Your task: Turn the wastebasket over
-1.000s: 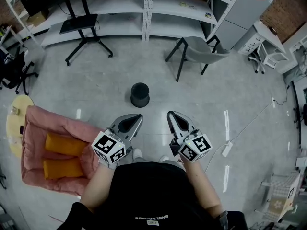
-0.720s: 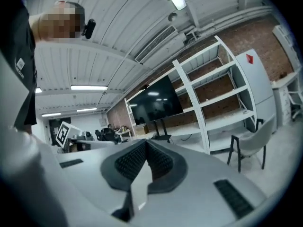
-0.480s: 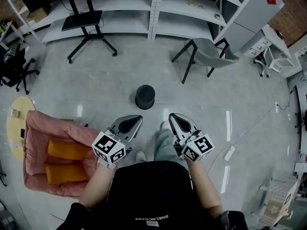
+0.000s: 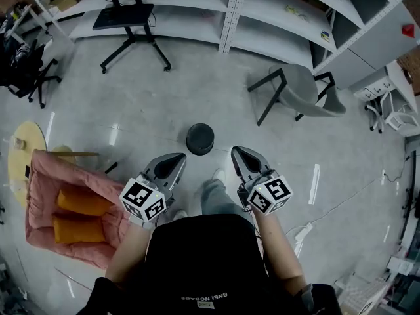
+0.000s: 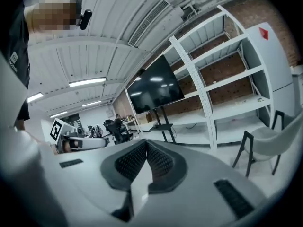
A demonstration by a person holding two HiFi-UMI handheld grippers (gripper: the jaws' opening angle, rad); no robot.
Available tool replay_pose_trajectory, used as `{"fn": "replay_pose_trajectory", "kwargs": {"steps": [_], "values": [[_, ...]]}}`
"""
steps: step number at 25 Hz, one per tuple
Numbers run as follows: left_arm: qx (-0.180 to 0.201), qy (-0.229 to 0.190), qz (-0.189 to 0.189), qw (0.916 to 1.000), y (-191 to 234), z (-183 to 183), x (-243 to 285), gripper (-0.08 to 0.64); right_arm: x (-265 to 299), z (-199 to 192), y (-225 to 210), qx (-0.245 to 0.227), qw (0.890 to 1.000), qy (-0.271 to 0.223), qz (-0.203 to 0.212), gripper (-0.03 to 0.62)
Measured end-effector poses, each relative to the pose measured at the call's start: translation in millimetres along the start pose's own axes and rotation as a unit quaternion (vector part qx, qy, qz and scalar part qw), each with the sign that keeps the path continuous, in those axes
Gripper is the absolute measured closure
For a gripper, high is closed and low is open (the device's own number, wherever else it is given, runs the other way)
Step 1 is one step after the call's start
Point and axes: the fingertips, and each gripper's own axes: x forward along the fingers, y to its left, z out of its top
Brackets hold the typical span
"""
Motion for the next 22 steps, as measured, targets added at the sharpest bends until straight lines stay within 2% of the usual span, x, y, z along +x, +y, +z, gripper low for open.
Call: {"fn": "replay_pose_trajectory", "kwargs": {"steps": [7,11,15,22], "values": [[-0.022,0.022,0.099,0.9946,42,0,62,0.546,45,6,-79,0.026,0.997,0.048,0.045,0.580],[-0.043,0.027,0.134,0.9897,62,-3,77,0.545,64,1,-105,0.038,0.995,0.071,0.054,0.580],[-0.059,0.035,0.145,0.9871,79,-9,82,0.545,77,-6,-115,0.041,0.993,0.093,0.051,0.580],[-0.071,0.071,0.126,0.9869,118,-37,92,0.545,103,-29,-129,0.061,0.993,0.104,0.012,0.578]]}}
